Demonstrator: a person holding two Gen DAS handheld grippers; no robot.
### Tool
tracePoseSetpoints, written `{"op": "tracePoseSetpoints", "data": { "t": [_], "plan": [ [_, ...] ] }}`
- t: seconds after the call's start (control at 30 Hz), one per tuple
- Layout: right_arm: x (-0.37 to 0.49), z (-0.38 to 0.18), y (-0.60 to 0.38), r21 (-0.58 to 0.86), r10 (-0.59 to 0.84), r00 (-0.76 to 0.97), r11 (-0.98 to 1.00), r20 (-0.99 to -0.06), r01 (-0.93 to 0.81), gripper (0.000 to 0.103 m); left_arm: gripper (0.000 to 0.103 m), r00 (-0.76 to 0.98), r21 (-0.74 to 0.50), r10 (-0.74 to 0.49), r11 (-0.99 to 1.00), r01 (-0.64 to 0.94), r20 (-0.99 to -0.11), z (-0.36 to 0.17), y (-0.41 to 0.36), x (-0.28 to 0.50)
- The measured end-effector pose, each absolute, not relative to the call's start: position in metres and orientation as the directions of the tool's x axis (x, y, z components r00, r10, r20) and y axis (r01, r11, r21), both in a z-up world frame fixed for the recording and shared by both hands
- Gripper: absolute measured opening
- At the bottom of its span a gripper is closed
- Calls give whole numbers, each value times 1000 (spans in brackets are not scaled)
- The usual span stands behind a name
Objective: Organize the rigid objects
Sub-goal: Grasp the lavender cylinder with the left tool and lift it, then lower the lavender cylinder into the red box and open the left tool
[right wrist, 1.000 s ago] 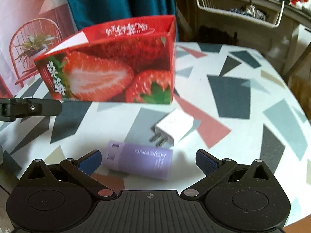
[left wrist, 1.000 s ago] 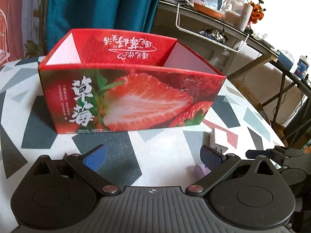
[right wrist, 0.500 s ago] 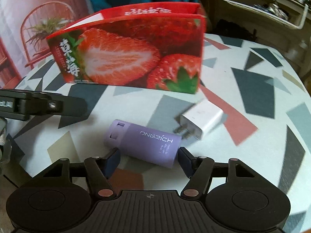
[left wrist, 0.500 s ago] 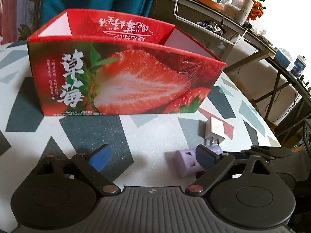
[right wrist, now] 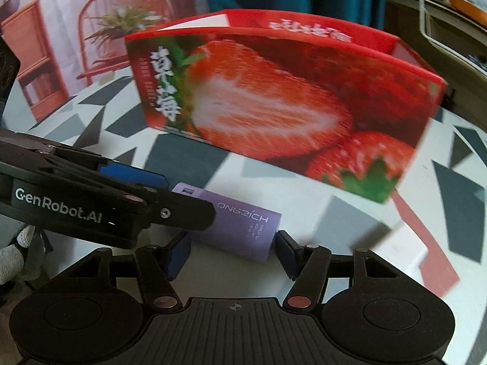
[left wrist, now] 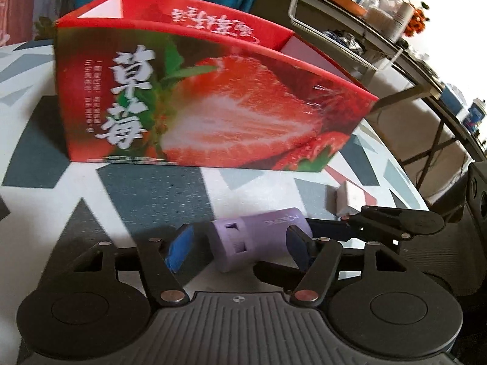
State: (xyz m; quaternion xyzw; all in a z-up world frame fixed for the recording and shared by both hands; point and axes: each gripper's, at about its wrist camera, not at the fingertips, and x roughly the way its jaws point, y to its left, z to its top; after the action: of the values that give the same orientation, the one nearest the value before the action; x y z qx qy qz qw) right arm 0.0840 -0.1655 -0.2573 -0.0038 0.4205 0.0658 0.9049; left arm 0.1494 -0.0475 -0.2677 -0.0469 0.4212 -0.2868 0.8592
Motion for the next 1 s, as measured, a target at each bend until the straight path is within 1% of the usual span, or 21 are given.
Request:
{"op": "tracePoseSetpoints", "data": {
  "t": [0.1, 0.17, 0.23, 0.37, 0.47, 0.53, 0.6, 0.7, 1.0],
  "plan": [
    [90, -259, -156, 41, 139, 638, 985, -757, -166, 57, 65, 492, -329, -515, 847, 417, -702, -268, -41, 152],
    [93, -260, -150, 31, 148, 638, 981, -755, -190, 57, 63, 485, -347, -511, 853, 390, -710, -270, -36, 155],
    [94, -259, -146, 31, 159, 638, 978, -753, -207, 57, 63, 486, -361, -514, 853, 378, -707, -270, -33, 156],
    [95, -259, -142, 30, 166, 641, 976, -750, -218, 55, 63, 489, -351, -501, 861, 368, -714, -269, -30, 156],
    [93, -258, -142, 34, 170, 644, 975, -746, -218, 50, 62, 491, -341, -488, 868, 362, -722, -268, -29, 156],
    [91, -258, -143, 41, 176, 647, 975, -742, -218, 44, 61, 495, -338, -479, 874, 350, -725, -267, -27, 155],
    [89, -258, -142, 44, 177, 650, 975, -739, -216, 42, 60, 502, -337, -474, 877, 343, -723, -265, -26, 155],
    [86, -253, -139, 40, 175, 667, 976, -724, -213, 39, 59, 527, -324, -470, 879, 349, -708, -257, -22, 152],
    [81, -222, -141, 0, 152, 742, 980, -653, -201, 39, 59, 597, -304, -486, 872, 384, -638, -228, -20, 141]
  ]
}}
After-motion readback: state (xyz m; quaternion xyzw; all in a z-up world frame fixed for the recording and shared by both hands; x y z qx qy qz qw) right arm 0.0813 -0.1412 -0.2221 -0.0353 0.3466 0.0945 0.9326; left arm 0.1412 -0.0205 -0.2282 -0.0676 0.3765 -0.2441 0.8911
